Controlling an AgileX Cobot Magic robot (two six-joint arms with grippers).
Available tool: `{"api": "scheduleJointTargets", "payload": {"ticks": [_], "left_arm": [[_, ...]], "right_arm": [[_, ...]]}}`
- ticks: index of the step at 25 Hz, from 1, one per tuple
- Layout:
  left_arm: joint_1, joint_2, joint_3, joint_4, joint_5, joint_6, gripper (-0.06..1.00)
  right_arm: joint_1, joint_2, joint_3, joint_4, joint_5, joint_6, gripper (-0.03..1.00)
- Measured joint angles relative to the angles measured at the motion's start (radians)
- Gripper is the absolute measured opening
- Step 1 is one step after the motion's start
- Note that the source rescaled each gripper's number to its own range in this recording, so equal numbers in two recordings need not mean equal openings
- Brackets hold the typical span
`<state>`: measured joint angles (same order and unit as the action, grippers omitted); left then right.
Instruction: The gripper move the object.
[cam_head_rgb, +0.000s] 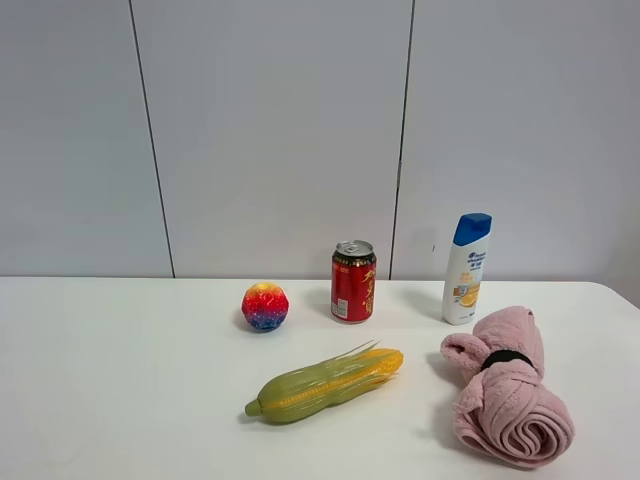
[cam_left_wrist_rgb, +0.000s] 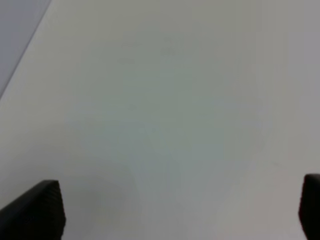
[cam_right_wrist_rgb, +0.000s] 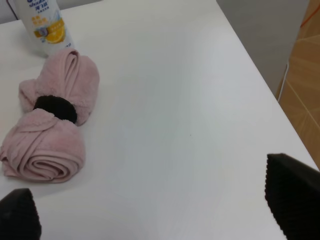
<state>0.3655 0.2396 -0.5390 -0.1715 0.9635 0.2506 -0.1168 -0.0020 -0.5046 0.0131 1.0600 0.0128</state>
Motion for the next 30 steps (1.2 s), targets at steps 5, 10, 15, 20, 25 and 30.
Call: {"api": "scheduleJointTargets", "payload": {"ticks": [5, 10, 15, 20, 25, 30], "left_arm": [[-0.045, -0.070, 0.002, -0.044, 0.054, -0.021, 0.90], [-0.071, -0.100, 0.003, -0.044, 0.077, -0.021, 0.90], [-0.114, -0.149, 0.003, -0.042, 0.082, -0.021, 0.90], [-0.139, -0.203, 0.006, -0.023, 0.082, -0.009, 0.90], [-0.140, -0.241, 0.027, -0.017, 0.094, -0.008, 0.90], [-0.171, -0.242, 0.027, -0.017, 0.096, -0.008, 0.90]], "right_arm": [[0.000, 0.000, 0.000, 0.000, 0.000, 0.000, 1.00], [0.000, 0.000, 0.000, 0.000, 0.000, 0.000, 1.00], [0.000, 0.000, 0.000, 0.000, 0.000, 0.000, 1.00], [0.000, 0.000, 0.000, 0.000, 0.000, 0.000, 1.00], [0.000, 0.000, 0.000, 0.000, 0.000, 0.000, 1.00], [0.000, 0.000, 0.000, 0.000, 0.000, 0.000, 1.00]]}}
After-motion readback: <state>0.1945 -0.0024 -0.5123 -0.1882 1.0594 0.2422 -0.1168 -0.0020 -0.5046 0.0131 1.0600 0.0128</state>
